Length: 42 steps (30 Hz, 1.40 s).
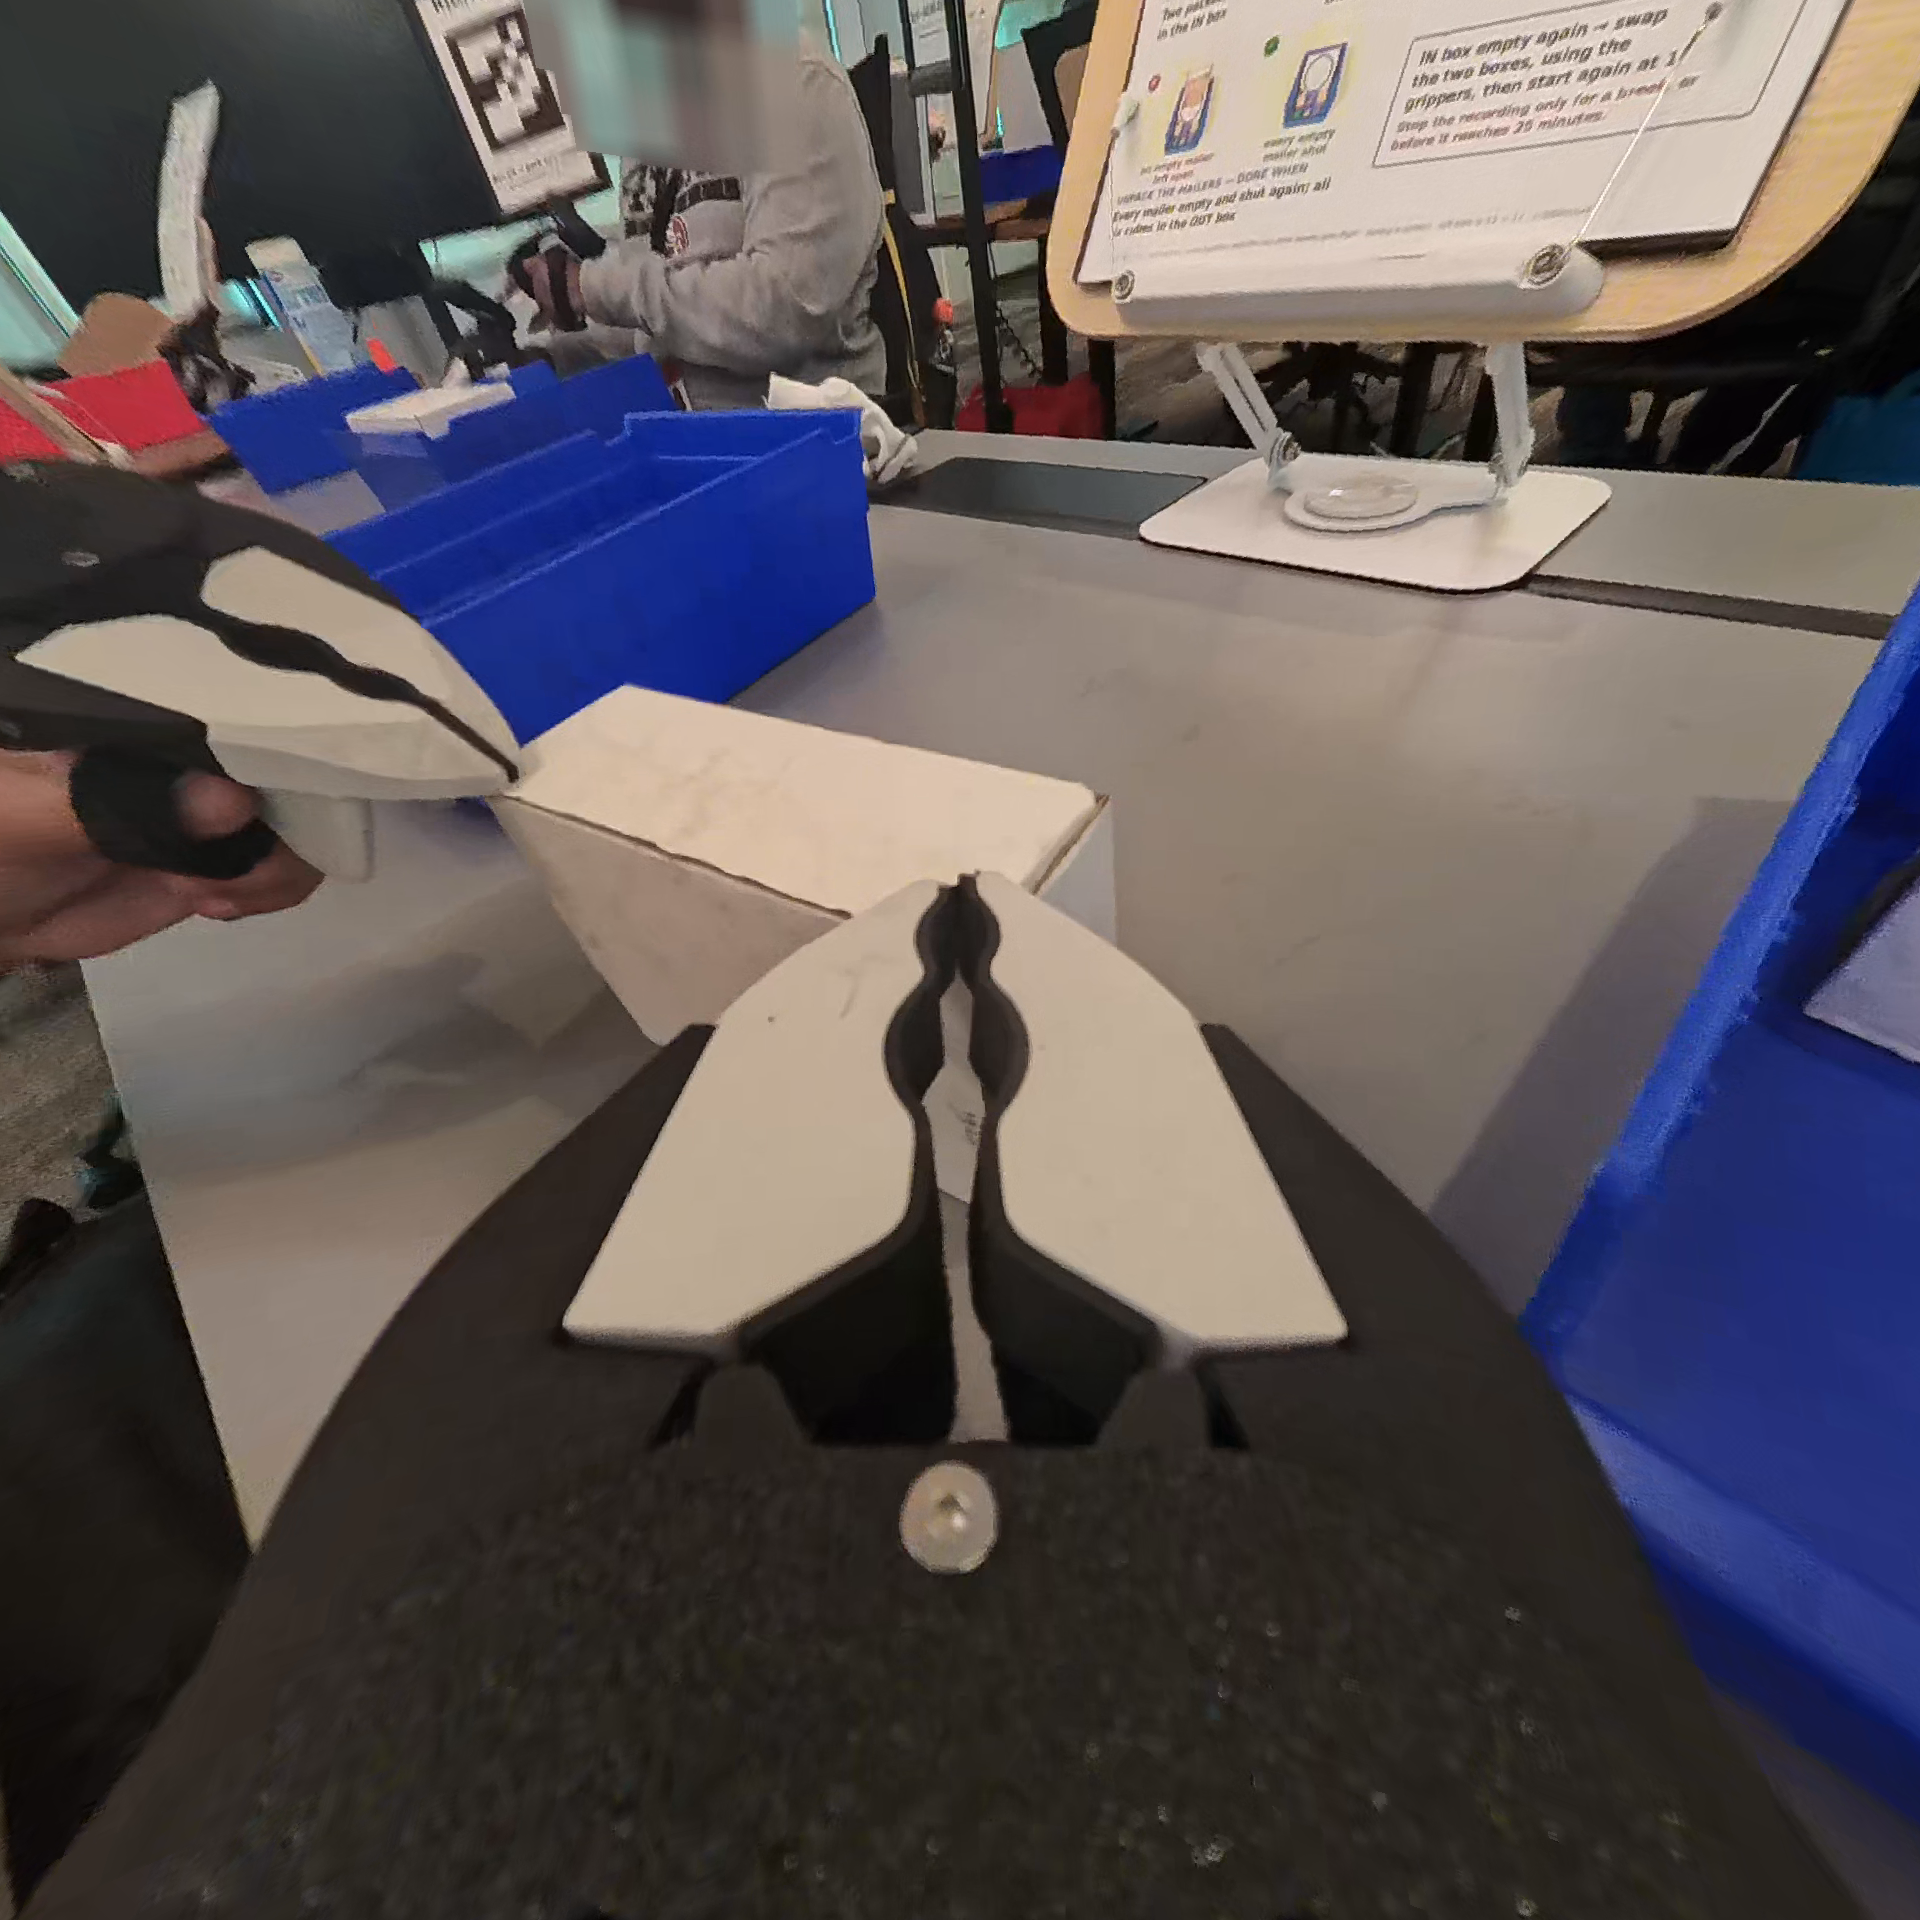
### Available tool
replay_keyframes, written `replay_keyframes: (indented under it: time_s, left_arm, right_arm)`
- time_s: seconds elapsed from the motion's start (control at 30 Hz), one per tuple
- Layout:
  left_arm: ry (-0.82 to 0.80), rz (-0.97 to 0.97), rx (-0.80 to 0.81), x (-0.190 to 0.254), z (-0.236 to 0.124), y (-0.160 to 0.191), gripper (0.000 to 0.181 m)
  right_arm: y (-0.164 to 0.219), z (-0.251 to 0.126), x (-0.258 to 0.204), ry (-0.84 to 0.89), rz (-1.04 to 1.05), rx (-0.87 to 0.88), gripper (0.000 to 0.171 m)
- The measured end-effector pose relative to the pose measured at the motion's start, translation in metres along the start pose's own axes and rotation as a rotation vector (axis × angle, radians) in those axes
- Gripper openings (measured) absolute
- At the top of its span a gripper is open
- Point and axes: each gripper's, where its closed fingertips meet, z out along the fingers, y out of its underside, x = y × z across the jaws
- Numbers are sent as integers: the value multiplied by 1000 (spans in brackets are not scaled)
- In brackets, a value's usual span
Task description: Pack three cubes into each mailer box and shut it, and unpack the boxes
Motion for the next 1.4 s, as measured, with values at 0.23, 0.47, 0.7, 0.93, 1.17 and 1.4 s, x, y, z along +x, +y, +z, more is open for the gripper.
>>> replay_keyframes:
  time_s: [0.23, 0.47, 0.7, 0.93, 1.17, 1.4]
  left_arm:
    - [-5, -22, -1, -1, 0, 0, 1]
    - [-21, -14, -5, -2, 0, 0, 0]
    - [25, -102, 69, 11, -23, -5, 43]
    - [-9, -83, 6, 38, -51, 56, 63]
    - [89, -96, -56, 49, -45, 70, 62]
    - [68, -59, -78, 48, -49, 75, 60]
  right_arm:
    - [0, 0, -1, -12, 55, 36, 1]
    - [0, 1, -1, 14, 29, 19, 1]
    - [-25, -5, -27, -76, -126, -76, 22]
    - [-5, 20, -52, -235, -906, -537, 77]
    - [19, 62, -32, -356, -938, -994, 86]
    - [35, 67, -35, -372, -934, -1060, 74]
